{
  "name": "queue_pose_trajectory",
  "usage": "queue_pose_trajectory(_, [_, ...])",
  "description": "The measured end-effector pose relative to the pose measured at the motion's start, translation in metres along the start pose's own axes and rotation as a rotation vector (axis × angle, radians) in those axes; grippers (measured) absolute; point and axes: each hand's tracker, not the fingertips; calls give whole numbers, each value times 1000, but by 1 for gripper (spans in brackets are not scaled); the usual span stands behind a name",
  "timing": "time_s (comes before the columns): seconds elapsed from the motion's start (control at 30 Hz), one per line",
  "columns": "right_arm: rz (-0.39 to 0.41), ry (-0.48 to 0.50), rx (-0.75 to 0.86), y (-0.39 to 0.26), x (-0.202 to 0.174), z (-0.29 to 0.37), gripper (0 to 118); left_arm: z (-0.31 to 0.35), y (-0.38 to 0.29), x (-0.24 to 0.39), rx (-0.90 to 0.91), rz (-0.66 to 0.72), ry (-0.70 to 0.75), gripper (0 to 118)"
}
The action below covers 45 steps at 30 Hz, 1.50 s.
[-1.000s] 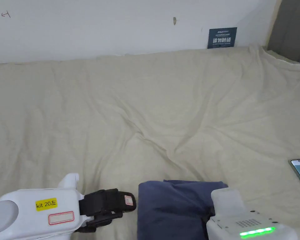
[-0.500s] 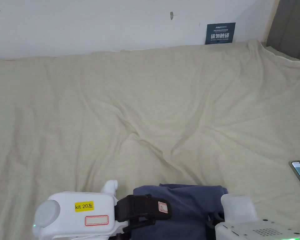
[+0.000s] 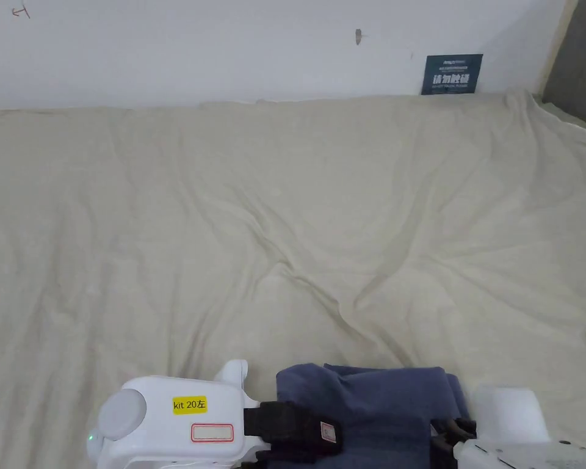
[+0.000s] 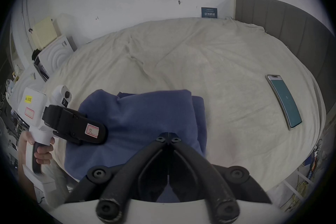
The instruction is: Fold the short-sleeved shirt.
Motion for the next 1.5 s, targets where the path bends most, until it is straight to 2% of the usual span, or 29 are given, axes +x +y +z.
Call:
queue_pose_trajectory(0.1, [-13,22,41,6,-11,7,0,24,-2,-1,21,-28,26,24])
queue_pose_trajectory(0.2, [27,-6,117,11,-37,10,0,61,-3,-13,66,-25,56,24])
queue_pose_trajectory(0.3, [90,-26,185,14,-77,8,0,111,-4,-30,128,-13,113,24])
queue_pose_trajectory(0.43, [118,77,214,16,-133,-5,0,184,-7,-52,216,17,199,24])
queue_pose_trajectory(0.63, [129,152,212,22,-202,-23,0,284,-15,-78,308,24,368,24])
queue_pose_trajectory(0.77, [153,169,220,26,-228,-27,0,350,-17,-93,415,29,554,24])
queue_pose_trajectory(1.0, [191,176,178,32,-248,-38,0,453,5,-120,466,22,896,24])
queue_pose_trajectory(1.07, [204,173,168,33,-255,-43,0,481,16,-132,486,53,1051,24])
queue_pose_trajectory(1.13, [199,180,167,34,-258,-47,0,501,26,-143,515,90,1197,24])
queue_pose_trajectory(1.23, [207,184,146,34,-264,-53,0,517,40,-158,525,9,1362,24])
queue_pose_trajectory(1.3, [221,179,142,34,-265,-56,0,524,46,-165,565,50,1428,24])
queue_pose_trajectory(1.33, [227,175,139,34,-265,-58,0,526,49,-173,561,27,1449,24])
queue_pose_trajectory(1.47, [218,167,126,37,-263,-63,0,529,51,-186,642,64,1539,43])
queue_pose_trajectory(1.5, [218,165,125,37,-262,-62,0,530,51,-187,658,83,1552,64])
